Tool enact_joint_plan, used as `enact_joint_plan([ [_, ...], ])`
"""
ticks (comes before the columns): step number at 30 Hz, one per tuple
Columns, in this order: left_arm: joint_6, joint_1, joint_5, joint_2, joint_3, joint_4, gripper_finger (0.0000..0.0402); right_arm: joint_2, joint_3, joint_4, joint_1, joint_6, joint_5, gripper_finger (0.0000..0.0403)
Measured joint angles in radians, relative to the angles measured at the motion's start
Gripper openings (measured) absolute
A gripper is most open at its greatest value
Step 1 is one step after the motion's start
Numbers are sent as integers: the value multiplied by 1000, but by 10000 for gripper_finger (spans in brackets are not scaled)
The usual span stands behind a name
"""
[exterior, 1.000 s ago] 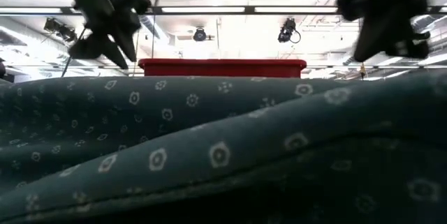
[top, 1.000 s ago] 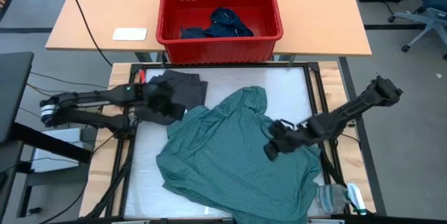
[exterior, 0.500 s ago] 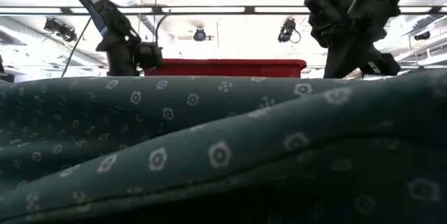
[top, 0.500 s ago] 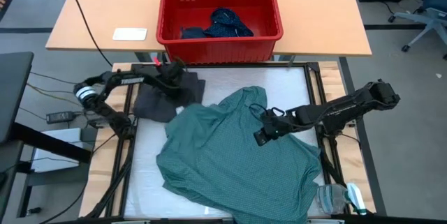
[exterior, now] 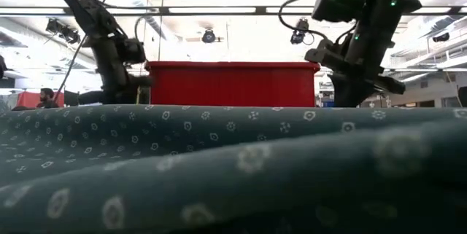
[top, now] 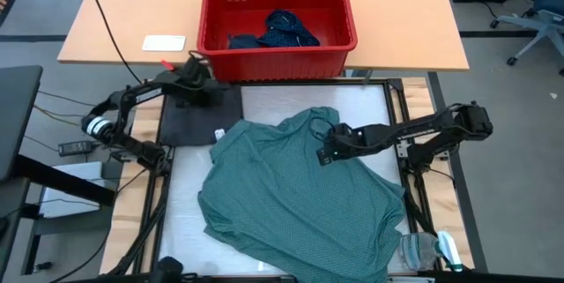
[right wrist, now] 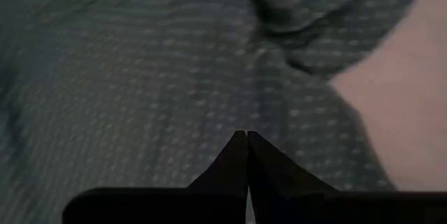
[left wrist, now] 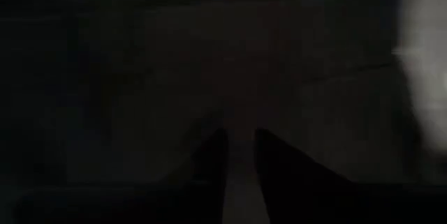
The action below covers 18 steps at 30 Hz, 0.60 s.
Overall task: Fold laundry
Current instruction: Fold the dark green polo
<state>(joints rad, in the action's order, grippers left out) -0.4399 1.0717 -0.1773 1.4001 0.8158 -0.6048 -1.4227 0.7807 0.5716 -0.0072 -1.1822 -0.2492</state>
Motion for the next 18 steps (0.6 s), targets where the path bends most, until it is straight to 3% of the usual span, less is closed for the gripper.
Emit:
enact_joint_plan([
  [3,11,-22,-106,-67,11,23,69,2,0,46,-16,-65,-25,10],
  [8,68,-194,-389,-144,37,296,52,1,0,46,-71,-47,-15,10],
  [13,92,-434,-315,-59,64,459,11,2,0,-36,-158,38,44,10],
  [18,96,-562,-306,137,87,559,7,2,0,-93,-202,41,77,10],
])
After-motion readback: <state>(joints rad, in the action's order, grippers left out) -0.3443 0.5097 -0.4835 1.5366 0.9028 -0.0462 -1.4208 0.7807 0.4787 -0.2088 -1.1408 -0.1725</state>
